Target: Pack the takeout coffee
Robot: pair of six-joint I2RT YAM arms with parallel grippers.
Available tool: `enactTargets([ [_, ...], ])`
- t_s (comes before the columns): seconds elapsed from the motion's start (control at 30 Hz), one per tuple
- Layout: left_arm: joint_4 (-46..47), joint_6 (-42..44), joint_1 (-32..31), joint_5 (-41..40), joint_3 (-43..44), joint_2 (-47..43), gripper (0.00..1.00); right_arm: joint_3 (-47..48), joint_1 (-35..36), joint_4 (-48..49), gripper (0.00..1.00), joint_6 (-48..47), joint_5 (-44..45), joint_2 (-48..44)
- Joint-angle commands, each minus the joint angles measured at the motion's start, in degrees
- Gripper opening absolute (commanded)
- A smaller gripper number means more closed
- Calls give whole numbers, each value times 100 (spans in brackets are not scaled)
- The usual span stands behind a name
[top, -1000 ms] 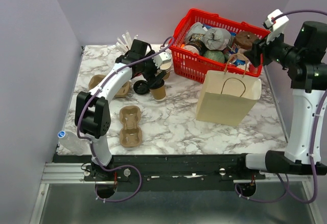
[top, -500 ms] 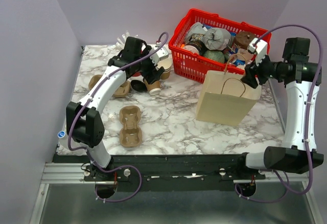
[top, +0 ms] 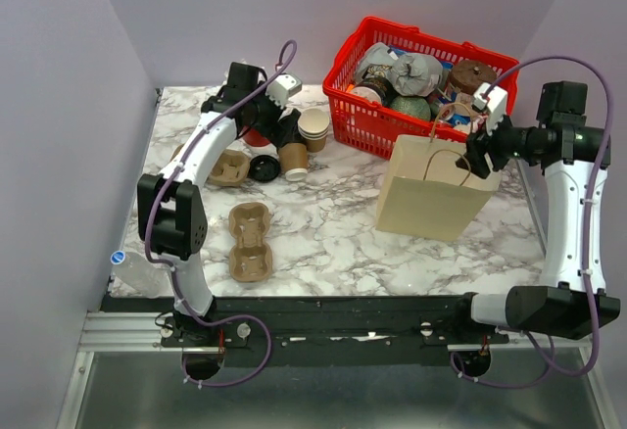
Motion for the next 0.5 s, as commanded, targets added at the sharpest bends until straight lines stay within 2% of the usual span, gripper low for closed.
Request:
enactTargets([
  [0.0,-36,-59,-20,211,280,386,98,-305,-29,201,67,233,-288,-176],
  [0.17,-283,573,-11,519,755,1036,98,-323,-29,140,68,312,-306,-211],
  [0.47,-599,698,42,686,1476,1854,96,-568,-29,175,68,452,-244,-370],
])
